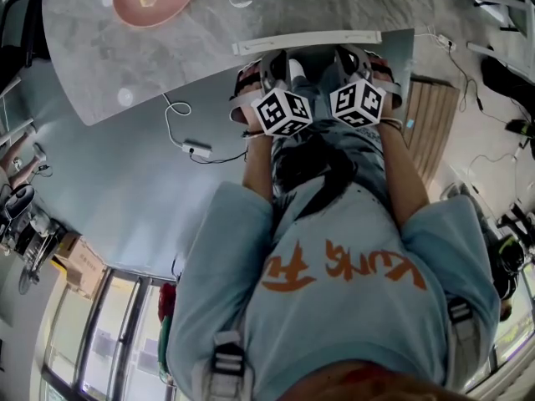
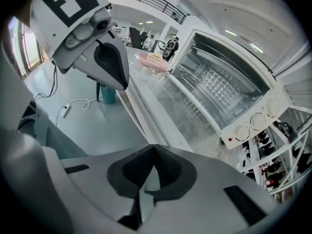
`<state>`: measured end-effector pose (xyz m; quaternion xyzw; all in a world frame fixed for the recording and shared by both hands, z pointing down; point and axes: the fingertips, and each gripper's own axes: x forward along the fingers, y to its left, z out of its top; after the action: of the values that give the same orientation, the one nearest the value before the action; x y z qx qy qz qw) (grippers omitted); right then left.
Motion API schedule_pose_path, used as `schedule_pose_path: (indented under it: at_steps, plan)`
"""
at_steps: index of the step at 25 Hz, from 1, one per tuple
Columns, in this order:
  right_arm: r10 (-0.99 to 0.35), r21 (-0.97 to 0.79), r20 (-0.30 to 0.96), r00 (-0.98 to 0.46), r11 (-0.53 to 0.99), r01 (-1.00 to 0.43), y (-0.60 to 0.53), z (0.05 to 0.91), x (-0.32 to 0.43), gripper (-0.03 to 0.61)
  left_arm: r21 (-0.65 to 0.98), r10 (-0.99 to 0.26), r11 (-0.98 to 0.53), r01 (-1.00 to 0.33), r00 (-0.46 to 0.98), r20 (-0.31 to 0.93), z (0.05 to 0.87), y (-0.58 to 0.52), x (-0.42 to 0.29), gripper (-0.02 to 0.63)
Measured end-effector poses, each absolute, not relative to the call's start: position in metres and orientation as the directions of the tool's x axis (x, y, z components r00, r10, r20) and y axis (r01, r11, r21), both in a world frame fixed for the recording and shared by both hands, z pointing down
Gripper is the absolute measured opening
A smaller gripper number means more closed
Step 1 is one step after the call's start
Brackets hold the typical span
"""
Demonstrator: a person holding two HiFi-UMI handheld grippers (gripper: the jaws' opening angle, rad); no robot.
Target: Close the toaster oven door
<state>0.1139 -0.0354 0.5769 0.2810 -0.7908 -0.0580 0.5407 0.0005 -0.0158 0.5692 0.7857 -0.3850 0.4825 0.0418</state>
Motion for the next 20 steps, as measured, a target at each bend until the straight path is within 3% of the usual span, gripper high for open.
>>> schedule_pose_path:
  at_steps: [10, 15, 20]
  plan:
    - [-0.577, 0.462, 0.772, -0.266, 0.797, -0.389, -0.042, 0.556, 0.119, 0.000, -0.354, -0.620, -0.675, -0.647, 0.238, 0.748, 0.548, -0.020, -0.004, 0.003]
    - [-0.576, 0.459, 0.763, -0.292, 0.802, -0.382, -0.041, 0.551, 0.119, 0.084, -0.391, -0.633, -0.687, -0.613, 0.239, 0.736, 0.537, -0.023, -0.005, 0.003]
    - [-0.605, 0.494, 0.738, -0.297, 0.785, -0.373, -0.044, 0.535, 0.119, 0.099, -0.443, -0.650, -0.696, -0.566, 0.235, 0.722, 0.526, -0.024, -0.005, 0.009]
